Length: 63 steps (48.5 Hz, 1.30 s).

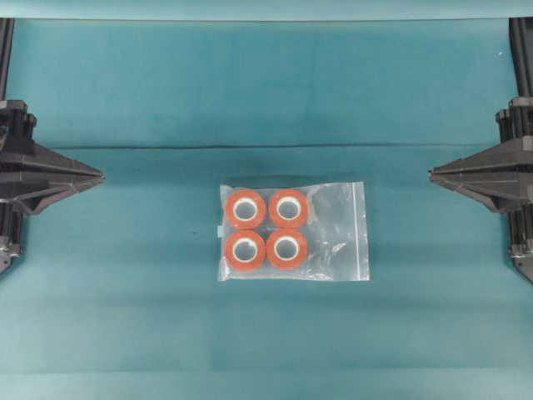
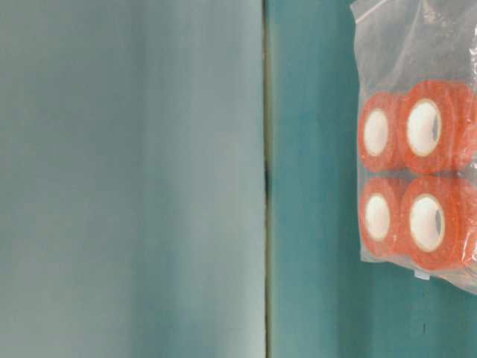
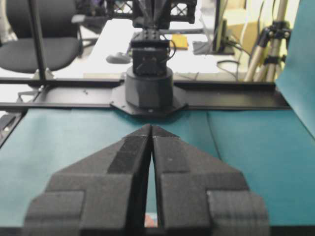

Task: Hand over the clear zip bag and make it stand upright.
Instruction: 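Move the right gripper toward the clear zip bag, opening it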

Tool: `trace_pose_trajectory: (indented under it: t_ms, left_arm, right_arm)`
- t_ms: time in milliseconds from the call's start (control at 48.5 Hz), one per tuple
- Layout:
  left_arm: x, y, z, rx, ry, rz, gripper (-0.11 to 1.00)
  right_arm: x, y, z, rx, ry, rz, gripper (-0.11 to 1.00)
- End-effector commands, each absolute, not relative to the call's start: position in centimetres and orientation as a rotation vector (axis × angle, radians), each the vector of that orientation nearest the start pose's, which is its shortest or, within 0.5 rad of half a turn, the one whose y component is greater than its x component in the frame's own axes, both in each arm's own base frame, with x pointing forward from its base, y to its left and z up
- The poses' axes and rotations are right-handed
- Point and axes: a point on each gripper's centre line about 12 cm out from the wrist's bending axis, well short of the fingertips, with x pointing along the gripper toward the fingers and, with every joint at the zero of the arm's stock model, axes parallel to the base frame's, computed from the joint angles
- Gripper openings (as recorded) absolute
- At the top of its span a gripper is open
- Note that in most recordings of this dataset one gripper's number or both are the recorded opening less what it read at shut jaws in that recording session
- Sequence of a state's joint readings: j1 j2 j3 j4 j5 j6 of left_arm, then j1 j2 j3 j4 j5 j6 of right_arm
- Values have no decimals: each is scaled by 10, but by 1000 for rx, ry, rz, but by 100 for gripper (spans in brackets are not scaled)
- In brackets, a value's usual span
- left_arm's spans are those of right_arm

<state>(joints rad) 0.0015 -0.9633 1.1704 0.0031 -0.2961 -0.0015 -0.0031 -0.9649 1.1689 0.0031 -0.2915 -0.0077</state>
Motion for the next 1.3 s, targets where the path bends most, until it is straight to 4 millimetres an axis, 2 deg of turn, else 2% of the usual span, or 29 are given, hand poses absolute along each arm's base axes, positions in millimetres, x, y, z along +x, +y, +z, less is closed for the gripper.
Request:
trace_pose_trajectory:
  t_ms: [0, 41, 103, 165, 268, 412, 701, 804, 1010, 1278]
  left_arm:
    - [202, -3, 310, 5, -121, -18, 14]
    - [203, -4, 314, 6, -130, -20, 12]
    - [204, -3, 320, 14, -143, -17, 3]
    - [204, -3, 324, 15, -150, -17, -1]
    - [206, -4, 326, 19, -149, -17, -1]
    - [210, -2, 328, 25, -140, -10, -1]
    - [228, -3, 325, 18, -81, -13, -1]
    - [235, -3, 324, 18, -54, -13, -1]
    - [242, -4, 319, 18, -17, -16, -1]
    - [242, -4, 315, 17, 20, -18, -1]
  right_arm:
    - [200, -1, 301, 36, -100, -3, 9]
    - [201, -3, 300, 119, -83, -21, 7]
    - [200, -9, 297, 244, -48, -54, 1]
    - [200, -14, 290, 346, 1, -91, 0]
    - [201, -16, 278, 497, 92, -115, 0]
    - [203, -21, 270, 809, 156, -180, 0]
    - [214, -28, 227, 1170, 357, -345, 0]
    - [218, -28, 205, 1285, 417, -423, 0]
    - [224, -25, 170, 1400, 534, -546, 0]
    - [229, -14, 141, 1380, 654, -591, 0]
